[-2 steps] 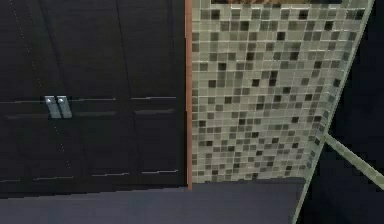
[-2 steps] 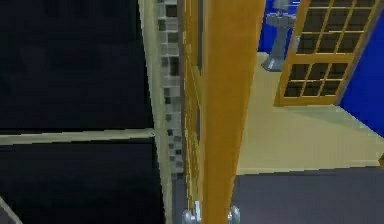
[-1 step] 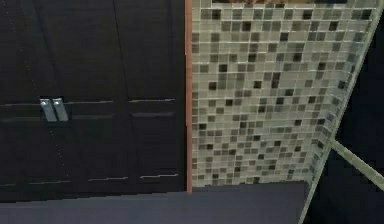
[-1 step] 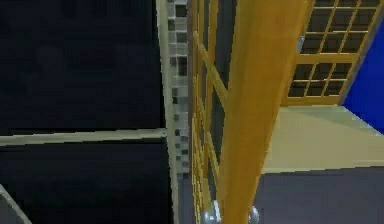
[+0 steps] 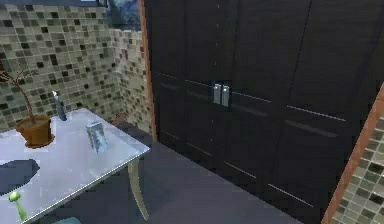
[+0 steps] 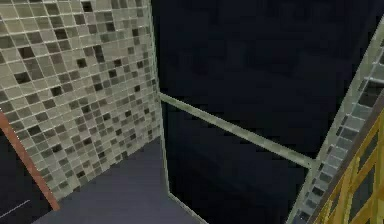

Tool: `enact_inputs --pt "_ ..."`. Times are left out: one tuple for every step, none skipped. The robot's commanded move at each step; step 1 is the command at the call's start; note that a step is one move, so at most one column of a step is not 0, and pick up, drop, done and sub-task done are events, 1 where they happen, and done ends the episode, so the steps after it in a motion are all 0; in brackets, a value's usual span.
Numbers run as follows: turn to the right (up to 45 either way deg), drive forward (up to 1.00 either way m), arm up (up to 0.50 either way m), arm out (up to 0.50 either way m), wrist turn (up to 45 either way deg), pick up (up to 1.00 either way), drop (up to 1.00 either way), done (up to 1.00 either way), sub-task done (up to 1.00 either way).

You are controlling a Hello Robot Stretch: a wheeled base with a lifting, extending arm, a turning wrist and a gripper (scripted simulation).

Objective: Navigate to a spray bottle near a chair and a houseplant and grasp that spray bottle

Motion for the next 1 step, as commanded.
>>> enact_inputs --pt "-21.0 0.00 0.00 0.00 0.0 0.00 0.00 0.00 0.00"
